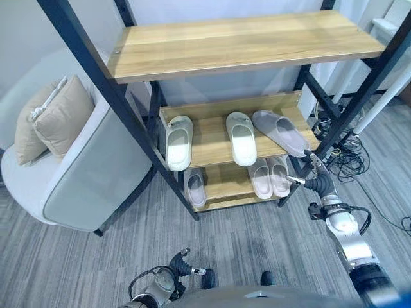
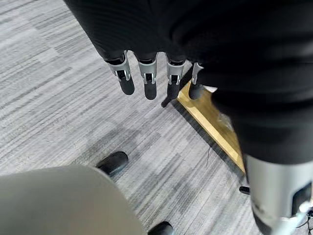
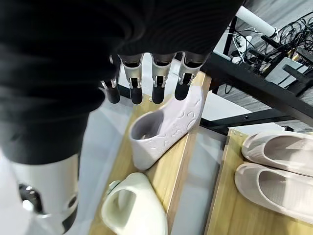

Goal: Arrange the slippers neatly on the shoe rack.

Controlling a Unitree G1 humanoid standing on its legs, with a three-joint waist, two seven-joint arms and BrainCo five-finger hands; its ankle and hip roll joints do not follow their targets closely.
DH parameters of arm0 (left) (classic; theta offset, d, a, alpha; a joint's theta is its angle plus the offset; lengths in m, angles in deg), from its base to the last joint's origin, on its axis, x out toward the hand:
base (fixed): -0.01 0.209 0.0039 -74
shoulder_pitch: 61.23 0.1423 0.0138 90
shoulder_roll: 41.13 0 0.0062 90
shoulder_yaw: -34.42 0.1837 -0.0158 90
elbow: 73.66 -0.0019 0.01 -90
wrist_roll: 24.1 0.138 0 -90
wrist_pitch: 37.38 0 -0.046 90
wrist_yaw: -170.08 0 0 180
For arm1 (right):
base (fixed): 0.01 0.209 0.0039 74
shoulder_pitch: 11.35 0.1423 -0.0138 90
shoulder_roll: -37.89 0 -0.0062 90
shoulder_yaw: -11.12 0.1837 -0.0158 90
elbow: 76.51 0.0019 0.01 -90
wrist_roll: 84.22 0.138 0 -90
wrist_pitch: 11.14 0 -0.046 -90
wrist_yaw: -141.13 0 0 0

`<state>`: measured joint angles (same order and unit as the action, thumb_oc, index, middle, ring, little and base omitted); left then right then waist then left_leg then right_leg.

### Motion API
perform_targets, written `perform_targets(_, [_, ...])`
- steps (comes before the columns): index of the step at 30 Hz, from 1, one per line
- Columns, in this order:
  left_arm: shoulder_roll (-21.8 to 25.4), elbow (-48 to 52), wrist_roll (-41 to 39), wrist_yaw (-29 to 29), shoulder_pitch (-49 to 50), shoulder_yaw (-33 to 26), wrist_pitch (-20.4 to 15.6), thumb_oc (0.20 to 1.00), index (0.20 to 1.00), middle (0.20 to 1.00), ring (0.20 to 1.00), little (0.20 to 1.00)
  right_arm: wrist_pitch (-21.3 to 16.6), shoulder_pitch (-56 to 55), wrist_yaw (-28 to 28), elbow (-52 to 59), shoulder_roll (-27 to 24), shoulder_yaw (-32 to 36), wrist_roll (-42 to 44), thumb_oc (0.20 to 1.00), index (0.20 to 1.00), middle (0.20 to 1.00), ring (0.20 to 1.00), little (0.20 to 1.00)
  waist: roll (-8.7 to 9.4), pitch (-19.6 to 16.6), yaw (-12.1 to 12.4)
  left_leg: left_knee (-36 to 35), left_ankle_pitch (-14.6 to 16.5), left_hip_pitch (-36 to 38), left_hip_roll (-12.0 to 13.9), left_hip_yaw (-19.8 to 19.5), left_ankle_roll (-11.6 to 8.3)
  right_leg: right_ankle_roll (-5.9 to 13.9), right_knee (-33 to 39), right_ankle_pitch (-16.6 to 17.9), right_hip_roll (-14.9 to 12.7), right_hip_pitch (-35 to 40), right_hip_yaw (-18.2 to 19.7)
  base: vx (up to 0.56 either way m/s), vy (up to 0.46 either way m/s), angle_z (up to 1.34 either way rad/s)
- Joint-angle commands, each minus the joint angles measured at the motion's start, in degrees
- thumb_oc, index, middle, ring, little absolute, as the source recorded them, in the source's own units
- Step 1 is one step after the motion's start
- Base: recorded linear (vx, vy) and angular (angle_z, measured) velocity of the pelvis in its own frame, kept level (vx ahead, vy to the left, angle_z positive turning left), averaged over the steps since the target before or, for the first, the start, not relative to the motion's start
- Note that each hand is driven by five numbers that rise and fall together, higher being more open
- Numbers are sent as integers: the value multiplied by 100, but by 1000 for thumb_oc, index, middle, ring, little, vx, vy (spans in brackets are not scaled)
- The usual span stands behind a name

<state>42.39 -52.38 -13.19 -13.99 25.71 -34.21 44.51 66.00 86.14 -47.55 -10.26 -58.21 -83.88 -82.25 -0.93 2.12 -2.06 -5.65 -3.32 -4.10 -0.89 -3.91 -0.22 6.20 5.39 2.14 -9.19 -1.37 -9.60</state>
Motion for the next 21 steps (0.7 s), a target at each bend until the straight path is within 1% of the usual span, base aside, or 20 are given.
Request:
perform_targets(1, [-33,-355,202,48,-158,289,-29,1000,1000,1000,1000,1000,-248,348,-284,395,-173,137,43,1000,1000,1000,1000,1000,26,215,230,65,452,-36,32,161,-54,428,-39,120,-296,-51,-2,-40,50,15])
perform_targets(3, [-20,-196,137,43,-167,432,-57,1000,1000,1000,1000,1000,-282,750,-438,135,-256,161,154,1000,1000,1000,1000,1000,0,290,333,65,374,-250,1,77,-75,426,-39,143,-311,-192,-64,-38,44,19])
perform_targets(5, [10,-89,84,82,-174,487,-51,1000,1000,1000,1000,1000,-311,923,-453,-119,-292,169,308,1000,1000,1000,1000,1000,-19,305,392,65,342,-340,-16,36,-88,430,-39,156,-319,-249,-104,-6,32,24])
perform_targets(8, [129,349,9,193,-81,647,-70,1000,1000,1000,1000,1000,-317,1207,-476,-483,-382,196,528,1000,1000,1000,1000,1000,-52,380,546,65,279,-509,-39,-90,-114,430,-39,162,-345,-323,-214,-5,20,20])
perform_targets(9, [131,353,7,195,-83,646,-67,1000,1000,1000,1000,1000,-322,1216,-475,-494,-384,194,532,1000,1000,1000,1000,1000,-52,377,541,65,276,-518,-40,-94,-114,430,-39,163,-345,-329,-219,-23,16,12])
perform_targets(13, [193,675,-84,255,-88,816,-72,1000,1000,1000,1000,1000,-320,1589,-531,-963,-487,181,771,1000,1000,1000,1000,1000,-115,521,700,65,177,-768,-80,-256,-151,427,-39,168,-361,-485,-354,-27,10,18])
perform_targets(14, [196,683,-86,258,-87,816,-67,1000,1000,1000,1000,1000,-325,1596,-529,-972,-490,180,775,1000,1000,1000,1000,1000,-116,513,698,65,174,-780,-79,-259,-151,426,-39,169,-360,-495,-358,-26,16,6])
perform_targets(16, [251,920,-165,302,-75,904,-60,1000,1000,1000,1000,1000,-362,1818,-547,-1171,-504,201,1054,1000,1000,1000,1000,1000,-165,573,797,65,120,-932,-104,-341,-182,437,-39,189,-377,-606,-440,-17,26,11])
perform_targets(18, [294,1080,-191,332,-71,933,-44,1000,1000,1000,1000,1000,-365,1898,-551,-1185,-573,195,1097,1000,1000,1000,1000,1000,-188,596,853,65,101,-1009,-123,-400,-193,442,-39,183,-392,-632,-497,0,21,20])
perform_targets(19, [314,674,-214,324,-178,780,-103,1000,1000,1000,1000,1000,-398,1948,-538,-1048,-552,114,1059,1000,1000,1000,1000,1000,-193,631,846,65,113,-1015,-119,-436,-225,442,-39,151,-381,-626,-530,2,18,12])
perform_targets(20, [194,206,-239,19,-270,666,-141,1000,1000,1000,1000,1000,-420,2039,-590,-972,-503,75,1065,1000,1000,1000,1000,1000,-160,625,817,65,86,-1056,-129,-459,-235,442,-39,170,-385,-662,-546,-2,-5,5])
perform_targets(21, [-12,-217,-284,-133,-333,614,-157,1000,1000,1000,1000,1000,-493,2113,-679,-1021,-495,54,1096,1000,1000,1000,1000,1000,-128,647,826,65,70,-1119,-132,-506,-260,432,-39,161,-389,-675,-602,-9,-24,5])
